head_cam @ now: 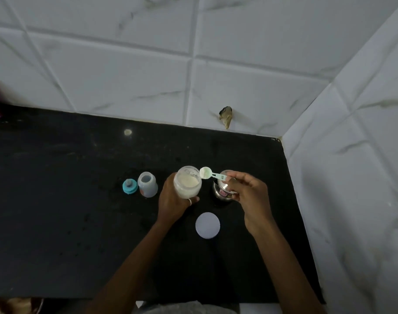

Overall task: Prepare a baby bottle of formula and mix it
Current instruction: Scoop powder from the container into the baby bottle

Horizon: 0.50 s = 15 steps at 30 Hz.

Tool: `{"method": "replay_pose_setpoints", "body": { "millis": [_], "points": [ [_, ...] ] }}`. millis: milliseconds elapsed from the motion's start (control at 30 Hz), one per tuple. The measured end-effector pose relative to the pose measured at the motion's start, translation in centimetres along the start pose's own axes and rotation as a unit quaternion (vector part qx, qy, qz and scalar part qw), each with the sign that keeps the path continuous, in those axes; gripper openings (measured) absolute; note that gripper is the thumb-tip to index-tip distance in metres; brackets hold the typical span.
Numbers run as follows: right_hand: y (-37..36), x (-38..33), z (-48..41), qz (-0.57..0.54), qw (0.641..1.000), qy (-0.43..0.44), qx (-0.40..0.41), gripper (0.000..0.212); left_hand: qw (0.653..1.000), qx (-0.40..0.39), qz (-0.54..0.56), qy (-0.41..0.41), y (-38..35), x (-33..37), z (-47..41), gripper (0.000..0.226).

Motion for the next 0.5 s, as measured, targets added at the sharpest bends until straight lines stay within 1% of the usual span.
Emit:
{"method": "replay_pose_setpoints", "body": {
  "millis": [167, 367, 500],
  "points": [
    [0.1, 0.5, -0.3, 0.004, 1.000, -0.007, 0.003, 0.017, 1.000, 0.003, 0.003, 0.020, -0.5, -1.0, 0.2, 0.100],
    [-0.2, 1.1, -0.5, 0.002, 1.000, -0.014, 0.000, 0.016, 0.999, 0.007, 0.029, 0.029, -0.6, -1.0, 0.9, 0.099],
    [-0.6, 1.3, -0.8, -0.003, 1.000, -0.009, -0.007, 0.016, 0.999, 0.005, 0.017, 0.042, -0.4, -0.9, 1.2, 0.096]
  ]
}}
Point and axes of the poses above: each hand's wrist, its own z-axis away from the middle knuckle, its own y-axis out of the back of the hand, x = y × z, the point moved 8 cm from there along -z, towards the middle knuckle, and after that the axes turned 1 degree about z, right-handed, at the moved point
